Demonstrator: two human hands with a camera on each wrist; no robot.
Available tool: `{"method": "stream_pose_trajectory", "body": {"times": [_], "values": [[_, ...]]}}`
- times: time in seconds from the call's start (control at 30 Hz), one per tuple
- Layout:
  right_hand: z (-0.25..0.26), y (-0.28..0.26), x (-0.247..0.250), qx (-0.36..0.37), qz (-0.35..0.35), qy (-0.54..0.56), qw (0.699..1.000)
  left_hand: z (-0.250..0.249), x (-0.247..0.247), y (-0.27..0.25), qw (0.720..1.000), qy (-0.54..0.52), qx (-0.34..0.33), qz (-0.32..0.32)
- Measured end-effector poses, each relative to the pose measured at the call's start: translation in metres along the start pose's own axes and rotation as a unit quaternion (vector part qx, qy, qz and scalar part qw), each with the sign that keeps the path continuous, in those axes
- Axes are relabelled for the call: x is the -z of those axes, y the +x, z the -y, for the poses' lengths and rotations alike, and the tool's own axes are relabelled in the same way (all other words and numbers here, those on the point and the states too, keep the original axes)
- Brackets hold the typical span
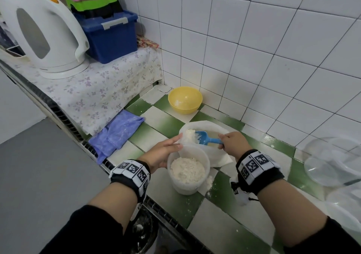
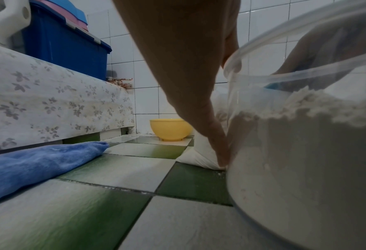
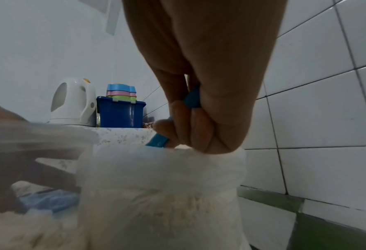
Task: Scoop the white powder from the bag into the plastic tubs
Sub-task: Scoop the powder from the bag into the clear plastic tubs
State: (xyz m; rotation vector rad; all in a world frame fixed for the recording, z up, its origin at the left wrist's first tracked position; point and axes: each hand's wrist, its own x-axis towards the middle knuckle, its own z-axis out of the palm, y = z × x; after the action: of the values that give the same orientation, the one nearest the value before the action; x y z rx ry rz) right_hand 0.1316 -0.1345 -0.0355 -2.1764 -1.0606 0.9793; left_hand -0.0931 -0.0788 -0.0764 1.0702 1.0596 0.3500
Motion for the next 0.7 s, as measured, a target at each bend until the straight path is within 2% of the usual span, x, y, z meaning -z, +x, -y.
{"method": "stream_pose_trajectory", "body": {"times": [0.3,0.43,0.57,0.7], "values": [[-0.017,-0.002,0.011,-0.039,-0.007,0.101,0.994,0.007,-0.006,-0.013,0.995,-0.003,-0.052,-0.083],[-0.017,-0.014,0.025,-0.058,-0.023,0.212,0.975,0.014,-0.008,-0.023,0.992,-0.031,-0.071,-0.098],[-0.013,-0.037,0.043,-0.028,0.010,0.254,0.967,0.015,-0.010,-0.029,0.992,-0.035,-0.078,-0.096],[-0.011,-0.059,0.053,0.015,0.056,0.245,0.968,0.015,-0.011,-0.031,0.993,-0.042,-0.068,-0.088]]}}
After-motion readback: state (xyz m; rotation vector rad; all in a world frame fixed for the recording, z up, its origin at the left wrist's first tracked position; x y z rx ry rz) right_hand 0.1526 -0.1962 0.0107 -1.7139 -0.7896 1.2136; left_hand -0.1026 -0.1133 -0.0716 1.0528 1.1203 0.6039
